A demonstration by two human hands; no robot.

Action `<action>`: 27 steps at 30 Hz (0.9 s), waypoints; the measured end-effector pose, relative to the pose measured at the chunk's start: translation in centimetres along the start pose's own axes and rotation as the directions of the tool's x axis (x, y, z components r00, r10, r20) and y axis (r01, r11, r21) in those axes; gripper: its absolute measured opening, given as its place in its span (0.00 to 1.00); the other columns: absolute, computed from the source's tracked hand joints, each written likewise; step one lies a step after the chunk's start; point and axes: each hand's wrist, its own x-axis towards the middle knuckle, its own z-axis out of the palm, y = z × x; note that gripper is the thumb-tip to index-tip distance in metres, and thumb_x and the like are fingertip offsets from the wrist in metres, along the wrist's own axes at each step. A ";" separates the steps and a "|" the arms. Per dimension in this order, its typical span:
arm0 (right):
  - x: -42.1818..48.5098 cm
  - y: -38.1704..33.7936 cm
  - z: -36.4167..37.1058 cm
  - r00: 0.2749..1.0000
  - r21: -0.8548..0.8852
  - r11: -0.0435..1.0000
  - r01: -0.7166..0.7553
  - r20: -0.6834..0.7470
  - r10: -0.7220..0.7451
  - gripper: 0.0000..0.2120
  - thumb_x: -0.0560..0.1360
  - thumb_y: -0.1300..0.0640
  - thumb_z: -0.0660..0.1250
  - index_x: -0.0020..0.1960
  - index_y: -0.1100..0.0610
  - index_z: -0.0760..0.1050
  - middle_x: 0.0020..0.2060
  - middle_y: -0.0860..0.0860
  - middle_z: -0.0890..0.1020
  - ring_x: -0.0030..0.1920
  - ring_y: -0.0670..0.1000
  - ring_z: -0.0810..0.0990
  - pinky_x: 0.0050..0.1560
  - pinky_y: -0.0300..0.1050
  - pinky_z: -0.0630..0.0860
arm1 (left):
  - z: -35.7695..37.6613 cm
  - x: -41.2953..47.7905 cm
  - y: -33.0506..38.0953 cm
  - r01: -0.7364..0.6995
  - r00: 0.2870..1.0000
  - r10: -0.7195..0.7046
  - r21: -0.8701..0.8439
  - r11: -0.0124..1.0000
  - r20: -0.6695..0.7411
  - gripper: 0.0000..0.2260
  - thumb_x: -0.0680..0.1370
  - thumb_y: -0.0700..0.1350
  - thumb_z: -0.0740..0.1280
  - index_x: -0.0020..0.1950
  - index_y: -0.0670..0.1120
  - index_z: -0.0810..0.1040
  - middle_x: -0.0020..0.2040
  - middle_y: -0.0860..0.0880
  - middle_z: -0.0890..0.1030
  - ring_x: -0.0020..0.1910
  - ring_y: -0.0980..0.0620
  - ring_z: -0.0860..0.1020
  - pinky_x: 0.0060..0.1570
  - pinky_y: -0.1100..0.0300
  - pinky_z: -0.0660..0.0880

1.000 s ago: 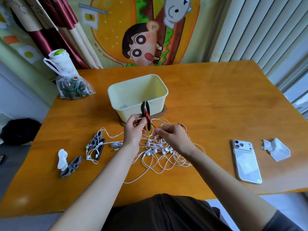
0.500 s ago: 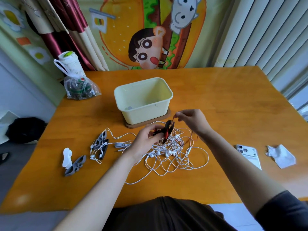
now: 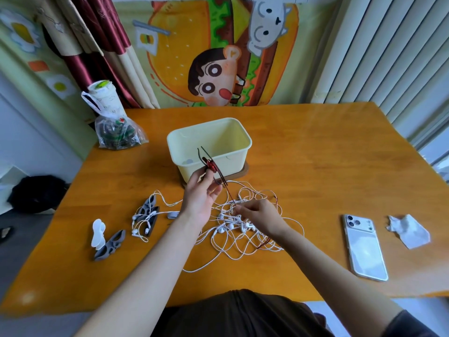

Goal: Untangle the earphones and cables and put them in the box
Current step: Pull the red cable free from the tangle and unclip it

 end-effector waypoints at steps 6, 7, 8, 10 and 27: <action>-0.8 -1.3 0.2 0.991 -0.083 0.989 0.123 0.055 -0.119 0.12 0.79 0.56 0.62 0.45 0.60 0.82 0.31 0.46 0.78 0.21 0.39 0.69 0.24 0.30 0.62 | -2.7 1.4 -1.5 -0.020 0.975 0.074 0.249 0.968 -0.210 0.07 0.79 0.38 0.65 0.56 0.42 0.78 0.47 0.45 0.77 0.42 0.50 0.76 0.36 0.61 0.76; -0.8 -1.4 0.1 0.988 -0.099 0.985 0.143 0.066 -0.137 0.12 0.79 0.57 0.62 0.44 0.60 0.82 0.31 0.46 0.78 0.21 0.41 0.69 0.23 0.30 0.62 | -3.1 1.4 -1.6 -0.026 0.969 0.106 0.337 0.941 -0.222 0.06 0.79 0.39 0.65 0.55 0.43 0.78 0.48 0.45 0.77 0.41 0.51 0.76 0.36 0.61 0.76; -0.8 -1.6 0.0 0.986 -0.118 0.980 0.161 0.070 -0.154 0.12 0.79 0.57 0.63 0.45 0.59 0.83 0.30 0.46 0.77 0.21 0.42 0.68 0.23 0.31 0.61 | -3.6 1.4 -1.7 -0.036 0.965 0.146 0.440 0.897 -0.220 0.05 0.79 0.39 0.65 0.53 0.44 0.78 0.48 0.45 0.77 0.41 0.52 0.76 0.35 0.62 0.76; -0.4 -1.9 -0.5 0.981 -0.173 0.966 0.193 0.050 -0.187 0.10 0.78 0.57 0.63 0.45 0.57 0.83 0.28 0.45 0.77 0.22 0.44 0.66 0.24 0.34 0.61 | -4.3 1.1 -1.8 -0.075 0.964 0.216 0.624 0.778 -0.154 0.04 0.79 0.38 0.65 0.52 0.44 0.77 0.48 0.46 0.78 0.40 0.53 0.76 0.34 0.65 0.75; 3.5 -0.7 -4.4 0.982 -0.290 0.952 0.098 -0.130 -0.140 0.07 0.76 0.54 0.67 0.45 0.53 0.83 0.35 0.46 0.81 0.36 0.48 0.80 0.36 0.36 0.76 | -1.5 -1.3 -0.7 -0.104 0.891 -0.149 0.511 0.853 0.429 0.08 0.77 0.35 0.65 0.49 0.47 0.78 0.48 0.48 0.79 0.45 0.50 0.78 0.39 0.62 0.76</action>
